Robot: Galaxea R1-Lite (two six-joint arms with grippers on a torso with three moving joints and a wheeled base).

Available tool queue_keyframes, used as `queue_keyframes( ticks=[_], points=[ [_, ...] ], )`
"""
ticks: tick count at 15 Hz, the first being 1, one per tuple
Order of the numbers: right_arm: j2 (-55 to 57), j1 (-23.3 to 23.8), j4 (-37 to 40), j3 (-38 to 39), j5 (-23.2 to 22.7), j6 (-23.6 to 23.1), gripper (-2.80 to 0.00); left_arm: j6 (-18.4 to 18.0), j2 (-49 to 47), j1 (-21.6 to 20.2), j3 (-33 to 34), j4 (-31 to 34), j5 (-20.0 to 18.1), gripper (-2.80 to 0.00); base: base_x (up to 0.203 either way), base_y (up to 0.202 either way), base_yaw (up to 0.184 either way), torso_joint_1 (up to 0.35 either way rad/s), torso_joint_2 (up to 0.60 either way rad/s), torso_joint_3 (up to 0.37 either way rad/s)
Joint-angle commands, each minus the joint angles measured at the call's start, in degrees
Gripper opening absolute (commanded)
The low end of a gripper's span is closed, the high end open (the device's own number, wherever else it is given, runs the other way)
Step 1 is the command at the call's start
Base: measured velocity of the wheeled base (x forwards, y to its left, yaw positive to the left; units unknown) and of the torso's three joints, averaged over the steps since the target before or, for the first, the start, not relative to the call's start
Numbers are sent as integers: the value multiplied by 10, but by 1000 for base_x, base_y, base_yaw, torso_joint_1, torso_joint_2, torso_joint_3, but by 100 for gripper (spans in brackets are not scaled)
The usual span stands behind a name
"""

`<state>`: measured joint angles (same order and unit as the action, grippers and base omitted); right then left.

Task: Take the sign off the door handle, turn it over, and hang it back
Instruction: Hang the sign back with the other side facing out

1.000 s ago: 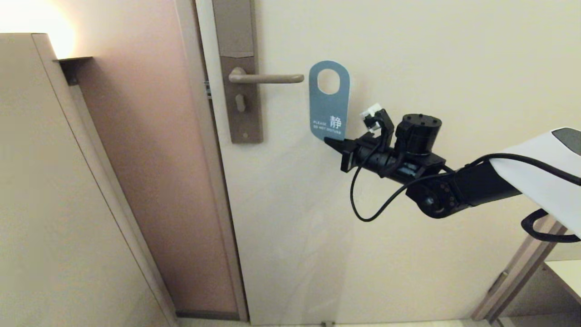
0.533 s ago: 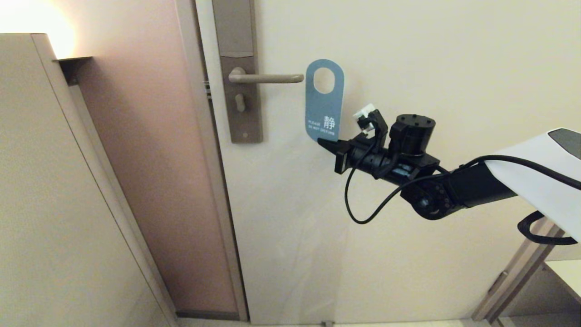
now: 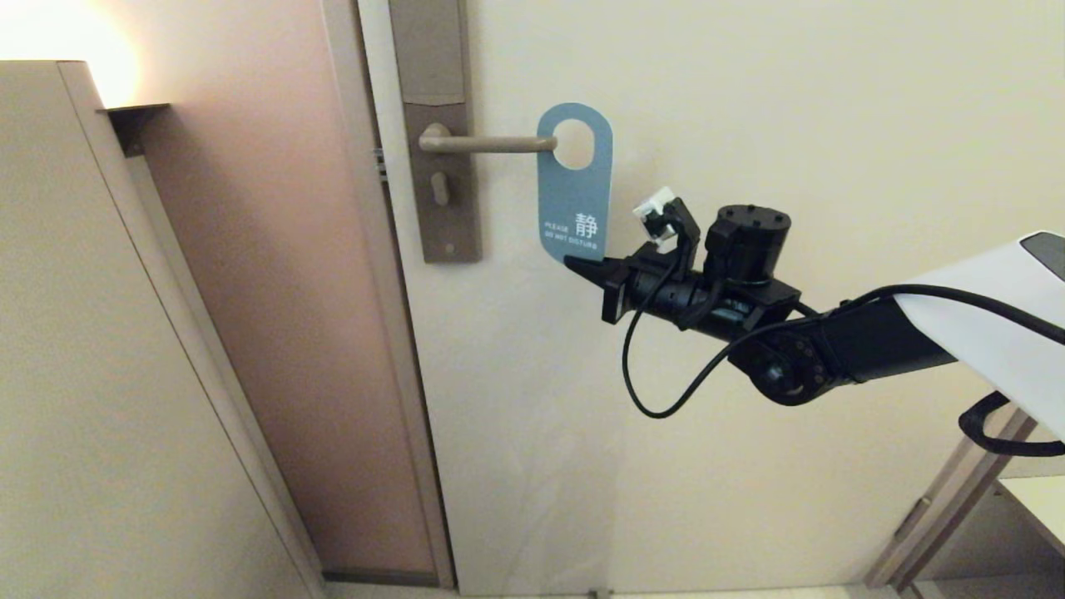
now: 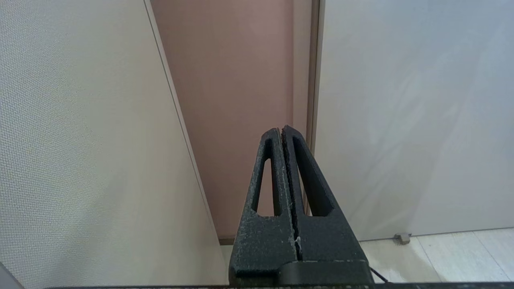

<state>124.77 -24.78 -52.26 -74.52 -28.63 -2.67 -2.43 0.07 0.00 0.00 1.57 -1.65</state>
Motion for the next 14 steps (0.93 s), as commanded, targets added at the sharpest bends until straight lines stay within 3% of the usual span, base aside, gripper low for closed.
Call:
queue_keyframes(
  ticks=[1,9,14],
  points=[
    [-8,-9,-3,0,-6,-1,-280,0,-1,0,0,0,0,-280,0,0,0,0,0,0],
    [-11,-45,-4,10,-7,-62,-280,0,-1,0,0,0,0,-280,0,0,0,0,0,0],
    [-16,-54,-4,21,-9,-73,-280,0,-1,0,0,0,0,-280,0,0,0,0,0,0]
  ],
)
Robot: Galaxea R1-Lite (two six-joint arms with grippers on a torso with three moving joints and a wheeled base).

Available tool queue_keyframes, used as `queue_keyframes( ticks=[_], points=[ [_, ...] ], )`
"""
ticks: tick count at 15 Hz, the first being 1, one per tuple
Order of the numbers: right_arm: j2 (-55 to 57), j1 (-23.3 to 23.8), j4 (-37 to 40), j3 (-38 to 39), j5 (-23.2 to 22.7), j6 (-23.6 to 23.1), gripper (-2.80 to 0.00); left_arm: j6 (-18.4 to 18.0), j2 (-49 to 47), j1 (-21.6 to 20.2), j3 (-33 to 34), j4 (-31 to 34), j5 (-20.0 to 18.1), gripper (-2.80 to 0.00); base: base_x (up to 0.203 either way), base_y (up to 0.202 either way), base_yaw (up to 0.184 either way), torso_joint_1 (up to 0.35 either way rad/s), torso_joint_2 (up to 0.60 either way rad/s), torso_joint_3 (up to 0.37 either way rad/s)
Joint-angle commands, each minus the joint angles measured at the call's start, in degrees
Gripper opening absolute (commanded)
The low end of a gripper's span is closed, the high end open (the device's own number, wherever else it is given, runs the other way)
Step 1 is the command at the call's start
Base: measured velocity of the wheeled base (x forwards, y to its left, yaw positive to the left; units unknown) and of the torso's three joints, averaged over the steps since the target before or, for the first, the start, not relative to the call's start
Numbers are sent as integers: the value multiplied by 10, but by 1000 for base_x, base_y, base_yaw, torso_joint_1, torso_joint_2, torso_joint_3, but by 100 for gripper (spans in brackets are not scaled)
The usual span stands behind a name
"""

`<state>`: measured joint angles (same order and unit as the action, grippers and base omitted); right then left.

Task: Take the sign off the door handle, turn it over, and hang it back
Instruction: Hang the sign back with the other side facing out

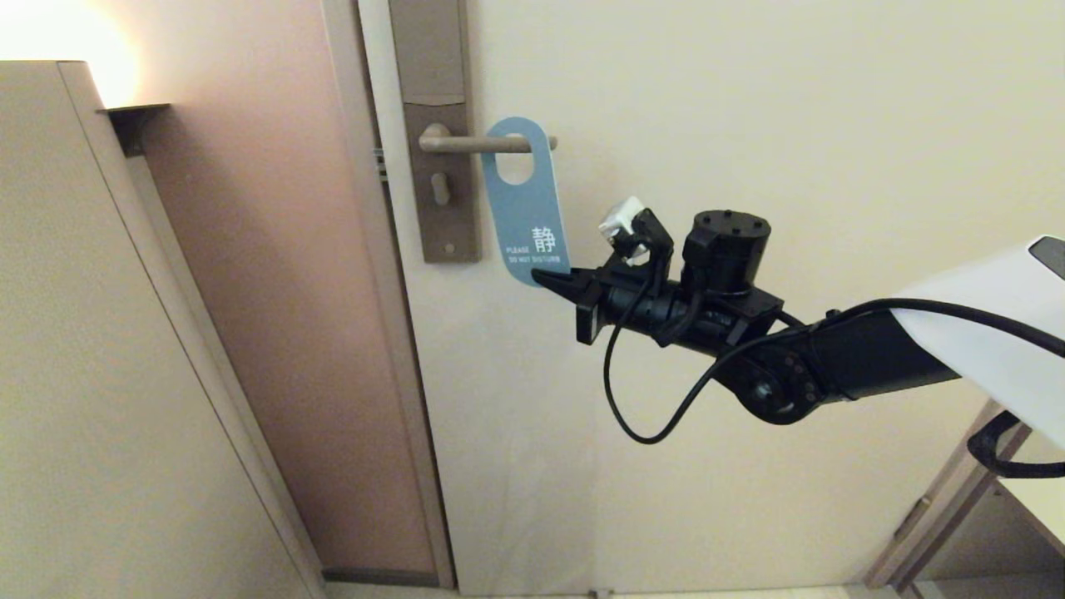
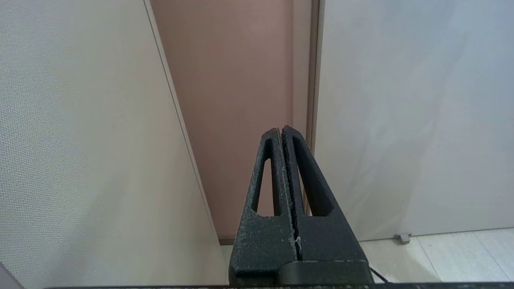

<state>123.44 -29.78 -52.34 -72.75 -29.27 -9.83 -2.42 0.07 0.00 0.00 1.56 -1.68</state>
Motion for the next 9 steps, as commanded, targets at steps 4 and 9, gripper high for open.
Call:
queue_keyframes(
  ticks=[4,9],
  points=[
    [-4,-7,-2,13,-2,-16,-280,0,-1,0,0,0,0,-280,0,0,0,0,0,0],
    [-9,-7,-3,30,-20,-25,0,0,-1,0,0,0,1,-280,0,0,0,0,0,0]
  ],
)
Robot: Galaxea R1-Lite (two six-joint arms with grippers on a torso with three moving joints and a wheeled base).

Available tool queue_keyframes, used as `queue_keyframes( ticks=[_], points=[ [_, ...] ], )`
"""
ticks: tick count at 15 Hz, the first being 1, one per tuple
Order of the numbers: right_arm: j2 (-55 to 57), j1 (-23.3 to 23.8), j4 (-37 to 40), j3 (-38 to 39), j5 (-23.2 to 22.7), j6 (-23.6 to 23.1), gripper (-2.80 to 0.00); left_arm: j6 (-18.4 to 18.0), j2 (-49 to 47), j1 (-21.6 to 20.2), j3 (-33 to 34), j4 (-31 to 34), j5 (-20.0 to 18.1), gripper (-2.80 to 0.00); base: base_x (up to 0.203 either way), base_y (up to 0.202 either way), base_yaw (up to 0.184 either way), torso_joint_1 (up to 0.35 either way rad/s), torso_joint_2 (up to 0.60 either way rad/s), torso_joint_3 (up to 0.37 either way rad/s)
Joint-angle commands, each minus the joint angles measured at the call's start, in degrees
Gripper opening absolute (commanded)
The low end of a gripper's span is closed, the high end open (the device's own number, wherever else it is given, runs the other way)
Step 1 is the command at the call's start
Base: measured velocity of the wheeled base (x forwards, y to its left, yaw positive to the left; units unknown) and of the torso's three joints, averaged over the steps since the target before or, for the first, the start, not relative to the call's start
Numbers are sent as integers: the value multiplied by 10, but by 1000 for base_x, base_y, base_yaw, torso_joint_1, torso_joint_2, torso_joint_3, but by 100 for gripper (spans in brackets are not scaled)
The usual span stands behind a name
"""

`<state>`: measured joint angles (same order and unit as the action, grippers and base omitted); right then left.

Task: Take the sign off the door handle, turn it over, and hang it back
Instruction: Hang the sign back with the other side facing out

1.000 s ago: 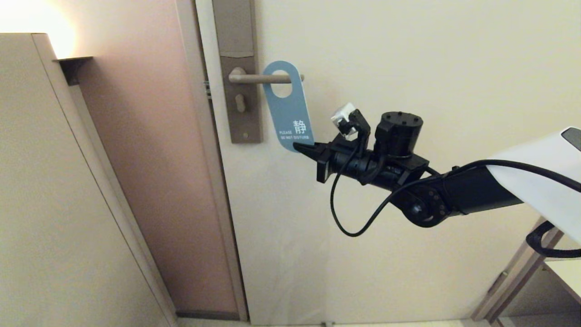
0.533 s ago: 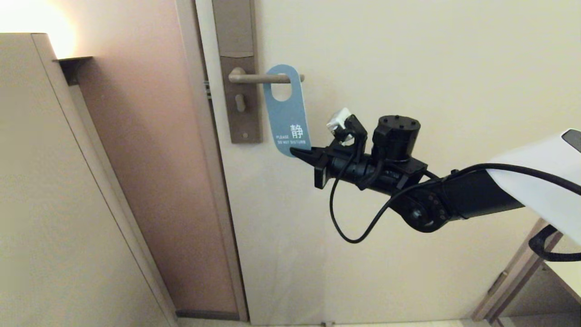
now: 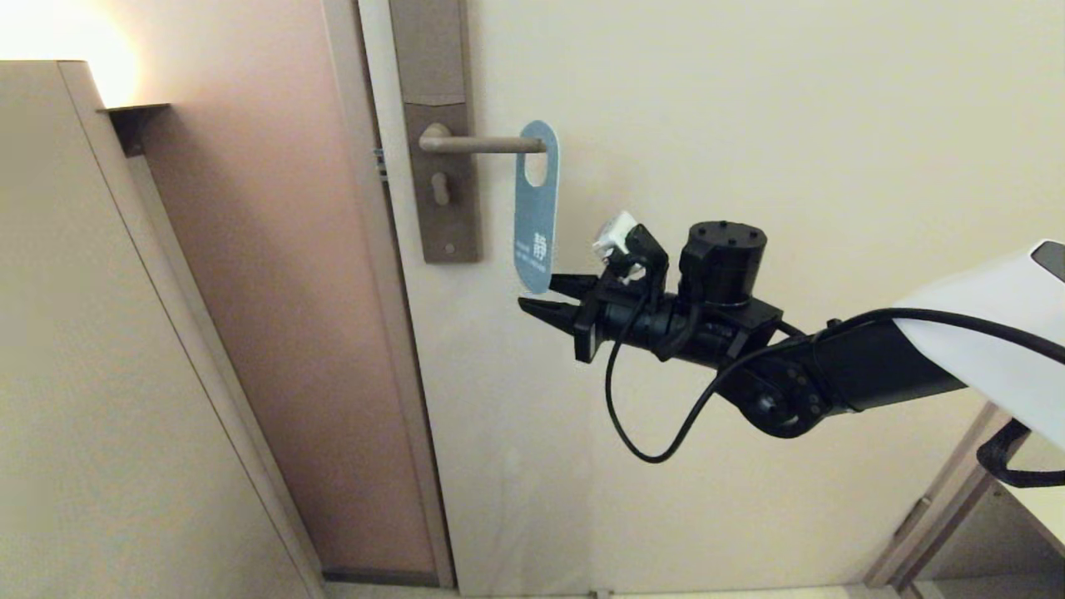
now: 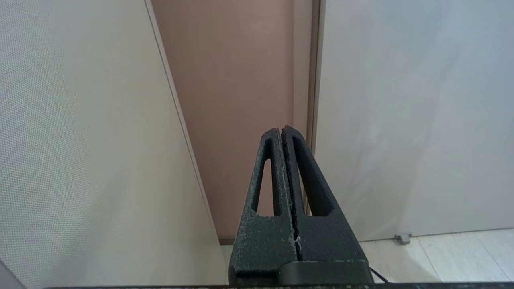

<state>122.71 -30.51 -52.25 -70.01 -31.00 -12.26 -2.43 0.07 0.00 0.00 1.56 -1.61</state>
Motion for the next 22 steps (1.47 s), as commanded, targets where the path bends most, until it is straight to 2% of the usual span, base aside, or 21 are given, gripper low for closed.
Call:
queue_keyframes(
  ticks=[1,9,13,19,20,22],
  points=[
    [-3,0,-4,2,-3,0,0,0,-1,0,0,0,-1,-280,0,0,0,0,0,0],
    [-36,6,-3,24,-5,17,0,0,-1,0,0,0,-1,-280,0,0,0,0,0,0],
    [-75,39,15,43,-5,42,0,0,-1,0,0,0,-1,-280,0,0,0,0,0,0],
    [-85,67,22,46,-6,44,0,0,-1,0,0,0,-1,-280,0,0,0,0,0,0],
    [-84,68,22,44,-5,44,-280,0,-1,0,0,0,-1,-280,0,0,0,0,0,0],
    [-80,70,22,43,-3,42,-280,0,-1,0,0,0,-1,-280,0,0,0,0,0,0]
  ],
)
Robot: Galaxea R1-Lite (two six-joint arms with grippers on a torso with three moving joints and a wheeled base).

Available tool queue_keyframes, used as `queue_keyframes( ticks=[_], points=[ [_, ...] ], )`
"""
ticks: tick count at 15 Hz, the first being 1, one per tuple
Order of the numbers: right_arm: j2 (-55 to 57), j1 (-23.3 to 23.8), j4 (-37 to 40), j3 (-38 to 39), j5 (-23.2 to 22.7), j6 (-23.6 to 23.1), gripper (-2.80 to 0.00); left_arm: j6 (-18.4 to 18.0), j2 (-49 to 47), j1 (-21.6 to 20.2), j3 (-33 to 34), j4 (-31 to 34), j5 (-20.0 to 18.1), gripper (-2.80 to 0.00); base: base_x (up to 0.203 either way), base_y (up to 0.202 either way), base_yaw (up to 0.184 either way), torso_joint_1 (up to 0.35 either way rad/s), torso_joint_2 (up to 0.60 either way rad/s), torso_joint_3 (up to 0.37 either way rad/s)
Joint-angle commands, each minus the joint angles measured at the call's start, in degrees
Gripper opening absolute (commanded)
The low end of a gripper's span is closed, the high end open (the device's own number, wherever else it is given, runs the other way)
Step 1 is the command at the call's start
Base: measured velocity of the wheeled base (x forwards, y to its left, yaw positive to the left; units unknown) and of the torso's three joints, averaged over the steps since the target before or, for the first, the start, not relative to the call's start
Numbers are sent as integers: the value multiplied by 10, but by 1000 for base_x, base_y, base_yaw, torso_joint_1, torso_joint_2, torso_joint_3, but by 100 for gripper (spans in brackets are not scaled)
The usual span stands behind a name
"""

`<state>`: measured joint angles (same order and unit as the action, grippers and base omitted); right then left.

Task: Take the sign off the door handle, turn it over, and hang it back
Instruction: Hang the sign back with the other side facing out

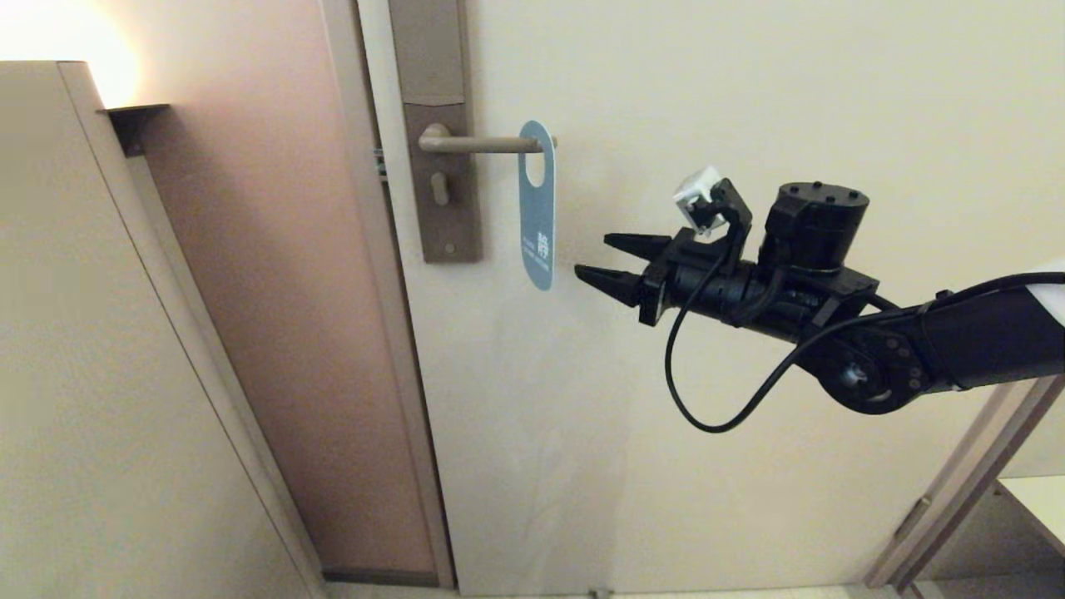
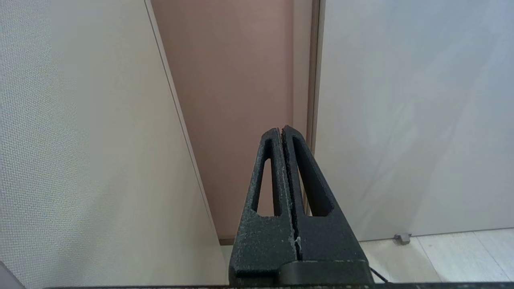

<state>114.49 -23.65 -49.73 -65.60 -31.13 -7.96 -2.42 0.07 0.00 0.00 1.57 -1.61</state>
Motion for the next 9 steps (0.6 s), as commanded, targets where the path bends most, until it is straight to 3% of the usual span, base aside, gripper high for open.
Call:
queue_keyframes(
  ticks=[1,9],
  points=[
    [6,1,-4,-6,-1,-2,-280,0,-1,0,0,0,-1,-280,0,0,0,0,0,0],
    [67,-6,-22,-94,7,-13,-280,0,-1,0,0,0,-1,-280,0,0,0,0,0,0]
  ],
)
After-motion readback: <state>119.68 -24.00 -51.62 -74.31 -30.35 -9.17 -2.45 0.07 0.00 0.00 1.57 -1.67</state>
